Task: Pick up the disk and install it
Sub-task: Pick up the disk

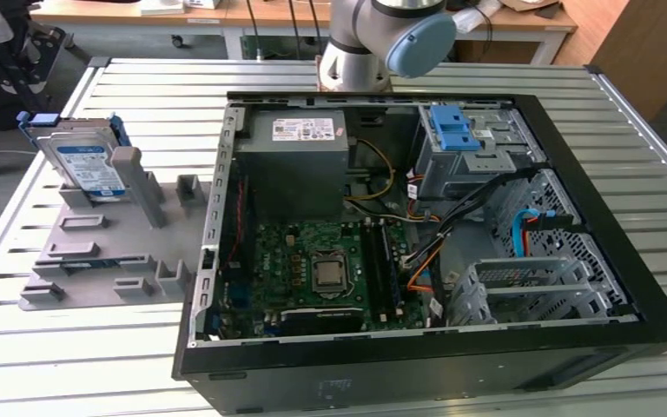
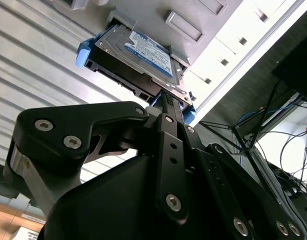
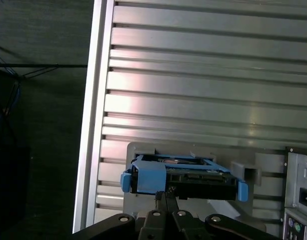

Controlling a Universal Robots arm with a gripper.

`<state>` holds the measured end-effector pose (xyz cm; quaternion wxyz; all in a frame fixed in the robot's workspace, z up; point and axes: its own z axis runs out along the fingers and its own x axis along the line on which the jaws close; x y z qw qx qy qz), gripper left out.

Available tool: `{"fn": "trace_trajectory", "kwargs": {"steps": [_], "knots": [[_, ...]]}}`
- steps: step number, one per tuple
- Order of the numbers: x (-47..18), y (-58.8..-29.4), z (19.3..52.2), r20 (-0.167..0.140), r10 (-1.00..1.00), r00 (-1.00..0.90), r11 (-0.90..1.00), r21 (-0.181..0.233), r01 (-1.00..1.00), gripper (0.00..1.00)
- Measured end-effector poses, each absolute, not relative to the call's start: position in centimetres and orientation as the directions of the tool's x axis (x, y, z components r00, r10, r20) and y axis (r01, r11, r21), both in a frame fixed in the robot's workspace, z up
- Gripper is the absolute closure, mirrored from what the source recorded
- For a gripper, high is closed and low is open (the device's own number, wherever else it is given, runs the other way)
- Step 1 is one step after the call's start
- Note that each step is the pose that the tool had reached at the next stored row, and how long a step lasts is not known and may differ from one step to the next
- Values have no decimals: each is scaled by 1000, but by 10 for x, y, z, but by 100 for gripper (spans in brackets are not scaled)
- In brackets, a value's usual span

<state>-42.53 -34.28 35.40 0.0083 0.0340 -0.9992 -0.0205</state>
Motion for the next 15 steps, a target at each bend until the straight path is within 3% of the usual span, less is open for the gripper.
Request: {"fn": "trace_trajectory", "kwargs": {"steps": [15], "knots": [[-425, -343, 354, 15, -100, -995, 994, 41, -99, 89]]}}
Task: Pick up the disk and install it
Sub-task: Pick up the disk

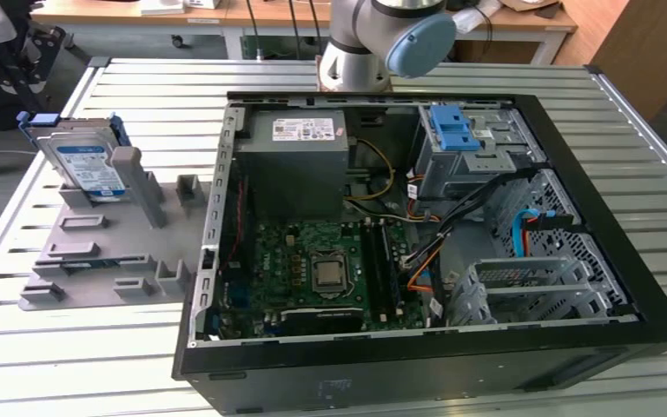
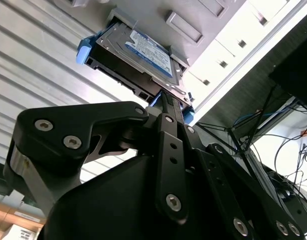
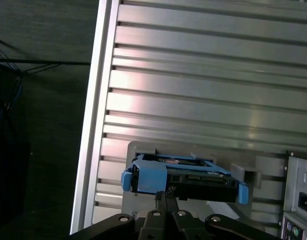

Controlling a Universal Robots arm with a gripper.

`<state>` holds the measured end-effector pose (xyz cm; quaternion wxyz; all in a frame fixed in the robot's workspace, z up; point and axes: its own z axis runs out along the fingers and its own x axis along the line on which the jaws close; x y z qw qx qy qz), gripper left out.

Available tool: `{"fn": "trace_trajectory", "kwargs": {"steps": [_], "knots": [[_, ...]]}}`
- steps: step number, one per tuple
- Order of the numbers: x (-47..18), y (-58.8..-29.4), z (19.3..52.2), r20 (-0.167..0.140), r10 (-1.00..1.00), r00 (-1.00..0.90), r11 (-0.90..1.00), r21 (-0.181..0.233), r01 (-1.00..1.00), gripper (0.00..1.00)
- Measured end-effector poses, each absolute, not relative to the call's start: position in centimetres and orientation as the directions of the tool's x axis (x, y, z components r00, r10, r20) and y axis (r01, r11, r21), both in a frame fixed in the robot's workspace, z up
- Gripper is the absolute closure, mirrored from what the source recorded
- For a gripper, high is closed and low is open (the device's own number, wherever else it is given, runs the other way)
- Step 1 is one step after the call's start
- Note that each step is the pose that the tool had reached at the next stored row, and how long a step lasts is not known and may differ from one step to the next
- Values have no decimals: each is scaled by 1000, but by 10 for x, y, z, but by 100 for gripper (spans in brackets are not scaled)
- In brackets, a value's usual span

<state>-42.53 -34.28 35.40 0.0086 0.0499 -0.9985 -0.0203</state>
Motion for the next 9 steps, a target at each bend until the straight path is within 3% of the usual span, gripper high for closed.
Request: {"fn": "trace_trajectory", "kwargs": {"steps": [9], "knots": [[-425, -343, 354, 15, -120, -993, 992, 41, -119, 89]]}}
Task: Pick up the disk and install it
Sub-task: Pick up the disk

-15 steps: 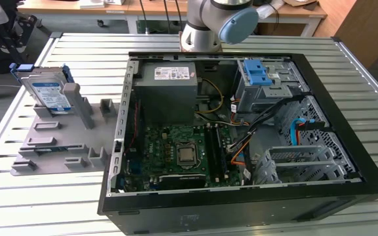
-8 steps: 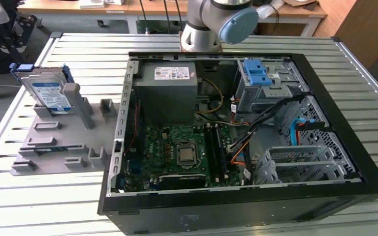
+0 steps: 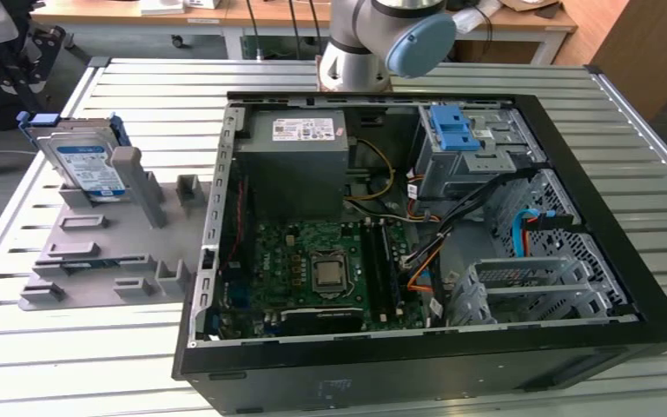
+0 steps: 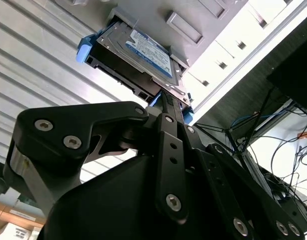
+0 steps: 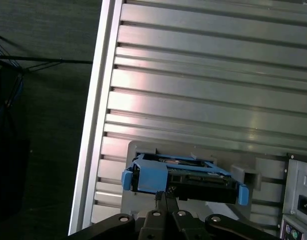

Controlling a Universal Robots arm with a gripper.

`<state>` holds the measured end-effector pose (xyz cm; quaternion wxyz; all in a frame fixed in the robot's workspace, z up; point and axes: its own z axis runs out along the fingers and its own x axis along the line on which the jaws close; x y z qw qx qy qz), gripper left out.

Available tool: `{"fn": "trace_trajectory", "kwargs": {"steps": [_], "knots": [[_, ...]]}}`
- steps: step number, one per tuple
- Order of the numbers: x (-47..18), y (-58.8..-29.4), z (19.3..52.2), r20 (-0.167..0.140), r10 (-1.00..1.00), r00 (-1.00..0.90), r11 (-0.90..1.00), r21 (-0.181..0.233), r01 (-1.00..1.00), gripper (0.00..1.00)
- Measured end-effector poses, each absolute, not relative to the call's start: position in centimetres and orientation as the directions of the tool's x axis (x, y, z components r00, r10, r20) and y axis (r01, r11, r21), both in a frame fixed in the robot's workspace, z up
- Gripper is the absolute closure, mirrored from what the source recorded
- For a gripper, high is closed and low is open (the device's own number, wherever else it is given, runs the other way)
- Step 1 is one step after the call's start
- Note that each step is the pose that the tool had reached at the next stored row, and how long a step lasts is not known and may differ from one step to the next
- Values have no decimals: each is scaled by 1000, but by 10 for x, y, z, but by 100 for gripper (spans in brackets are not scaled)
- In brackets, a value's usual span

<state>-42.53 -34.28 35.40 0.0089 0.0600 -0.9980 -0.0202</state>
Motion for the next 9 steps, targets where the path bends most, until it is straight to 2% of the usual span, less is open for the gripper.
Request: {"fn": "trace_trajectory", "kwargs": {"steps": [9], "knots": [[-425, -343, 354, 15, -140, -990, 989, 41, -139, 89]]}}
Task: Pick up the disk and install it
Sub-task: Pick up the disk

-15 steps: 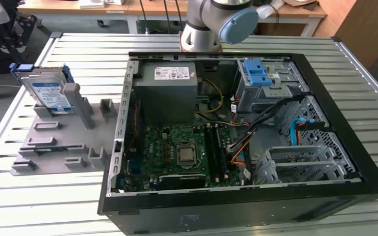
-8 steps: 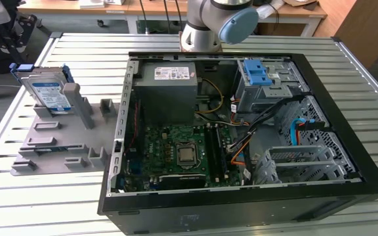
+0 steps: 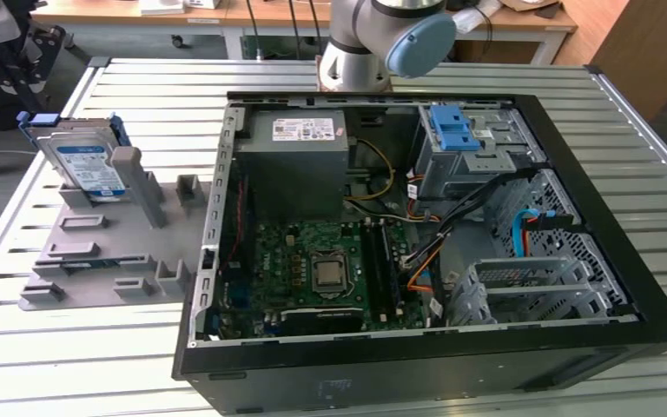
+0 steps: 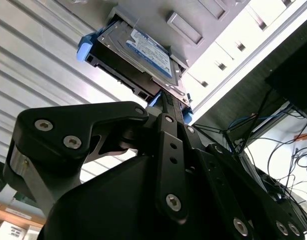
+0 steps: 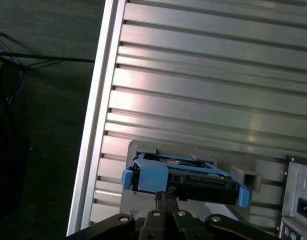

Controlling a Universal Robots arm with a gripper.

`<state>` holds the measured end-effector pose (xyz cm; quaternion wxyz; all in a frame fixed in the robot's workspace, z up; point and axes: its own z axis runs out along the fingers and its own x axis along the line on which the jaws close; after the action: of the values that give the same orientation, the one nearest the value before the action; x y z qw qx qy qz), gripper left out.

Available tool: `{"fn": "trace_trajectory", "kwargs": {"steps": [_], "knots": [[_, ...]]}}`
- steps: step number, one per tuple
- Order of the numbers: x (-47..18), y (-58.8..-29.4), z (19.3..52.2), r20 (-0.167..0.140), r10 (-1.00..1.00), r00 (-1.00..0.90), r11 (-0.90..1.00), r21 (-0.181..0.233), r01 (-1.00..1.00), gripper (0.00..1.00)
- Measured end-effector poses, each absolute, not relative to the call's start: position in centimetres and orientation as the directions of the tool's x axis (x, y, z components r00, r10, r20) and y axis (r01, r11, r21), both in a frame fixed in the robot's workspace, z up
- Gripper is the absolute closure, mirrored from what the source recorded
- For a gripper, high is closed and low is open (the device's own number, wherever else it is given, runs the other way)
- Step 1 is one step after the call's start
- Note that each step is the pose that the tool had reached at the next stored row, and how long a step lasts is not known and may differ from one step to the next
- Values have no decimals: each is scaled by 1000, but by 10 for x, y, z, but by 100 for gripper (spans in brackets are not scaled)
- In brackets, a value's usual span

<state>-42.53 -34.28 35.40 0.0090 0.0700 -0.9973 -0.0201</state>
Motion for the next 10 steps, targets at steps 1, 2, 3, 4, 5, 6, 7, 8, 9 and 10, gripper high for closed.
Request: {"fn": "trace_trajectory", "kwargs": {"steps": [1, 2, 3, 4, 5, 6, 7, 8, 9, 10], "knots": [[-425, -343, 354, 15, -142, -990, 989, 41, -141, 89], [-425, -343, 354, 15, -144, -989, 989, 41, -144, 89], [-425, -343, 354, 15, -146, -989, 988, 41, -146, 89], [-425, -343, 354, 15, -149, -989, 988, 41, -148, 89], [-425, -343, 354, 15, -151, -988, 988, 41, -150, 89], [-425, -343, 354, 15, -153, -988, 987, 41, -152, 89], [-425, -343, 354, 15, -155, -988, 987, 41, -155, 89], [-425, -343, 354, 15, -158, -987, 987, 41, -157, 89], [-425, -343, 354, 15, -160, -987, 986, 41, -159, 89], [-425, -343, 354, 15, -162, -987, 986, 41, -161, 89]]}}
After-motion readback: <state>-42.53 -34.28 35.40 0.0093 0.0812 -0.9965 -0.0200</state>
